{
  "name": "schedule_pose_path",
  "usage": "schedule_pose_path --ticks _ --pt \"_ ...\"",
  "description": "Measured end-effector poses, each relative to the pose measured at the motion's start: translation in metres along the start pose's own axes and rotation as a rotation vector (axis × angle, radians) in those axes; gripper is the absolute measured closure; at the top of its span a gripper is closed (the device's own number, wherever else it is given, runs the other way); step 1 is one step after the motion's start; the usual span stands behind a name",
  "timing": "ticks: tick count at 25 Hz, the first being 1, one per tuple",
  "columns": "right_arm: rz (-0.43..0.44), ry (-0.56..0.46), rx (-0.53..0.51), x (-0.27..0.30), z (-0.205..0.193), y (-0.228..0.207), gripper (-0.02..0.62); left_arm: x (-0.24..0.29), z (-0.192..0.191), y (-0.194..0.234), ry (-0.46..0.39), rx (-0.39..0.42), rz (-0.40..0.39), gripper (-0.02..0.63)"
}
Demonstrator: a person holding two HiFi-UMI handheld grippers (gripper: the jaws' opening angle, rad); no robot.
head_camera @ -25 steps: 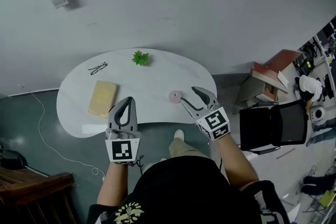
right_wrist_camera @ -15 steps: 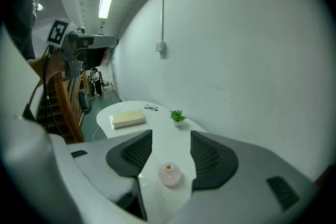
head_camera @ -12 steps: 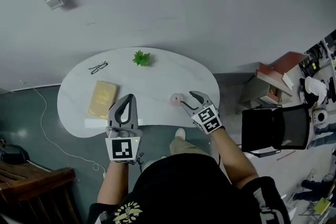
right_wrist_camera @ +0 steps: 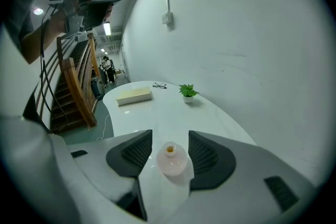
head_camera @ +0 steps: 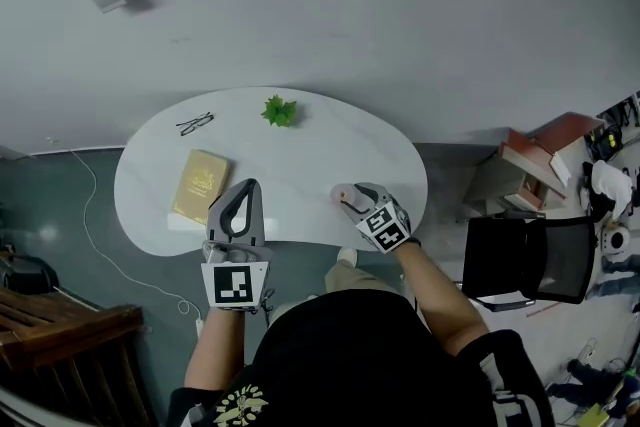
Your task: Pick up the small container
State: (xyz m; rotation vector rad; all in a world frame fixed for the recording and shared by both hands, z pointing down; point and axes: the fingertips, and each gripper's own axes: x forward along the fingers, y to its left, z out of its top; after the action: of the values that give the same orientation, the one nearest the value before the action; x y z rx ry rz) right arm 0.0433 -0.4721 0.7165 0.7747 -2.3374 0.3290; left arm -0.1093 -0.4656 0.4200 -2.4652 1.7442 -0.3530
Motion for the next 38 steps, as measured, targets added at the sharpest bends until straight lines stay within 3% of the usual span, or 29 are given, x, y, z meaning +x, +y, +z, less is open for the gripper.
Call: schedule_pose_path --ticks 13,27,38 --pt "0.072 0.075 -0.074 0.042 -0.031 0.003 0.376 0.014 -0.015 0.000 0.056 0.010 0.028 0.601" --pt "0.059 0.050 -0.142 0.059 -0.036 0.003 0.454 0.015 -0.017 0.000 0.074 0.017 0.071 0.601" --pt "0.008 0.073 -0.052 0.063 -0.029 0.003 0.459 0.023 -0.022 0.018 0.060 0.009 0.013 0.601"
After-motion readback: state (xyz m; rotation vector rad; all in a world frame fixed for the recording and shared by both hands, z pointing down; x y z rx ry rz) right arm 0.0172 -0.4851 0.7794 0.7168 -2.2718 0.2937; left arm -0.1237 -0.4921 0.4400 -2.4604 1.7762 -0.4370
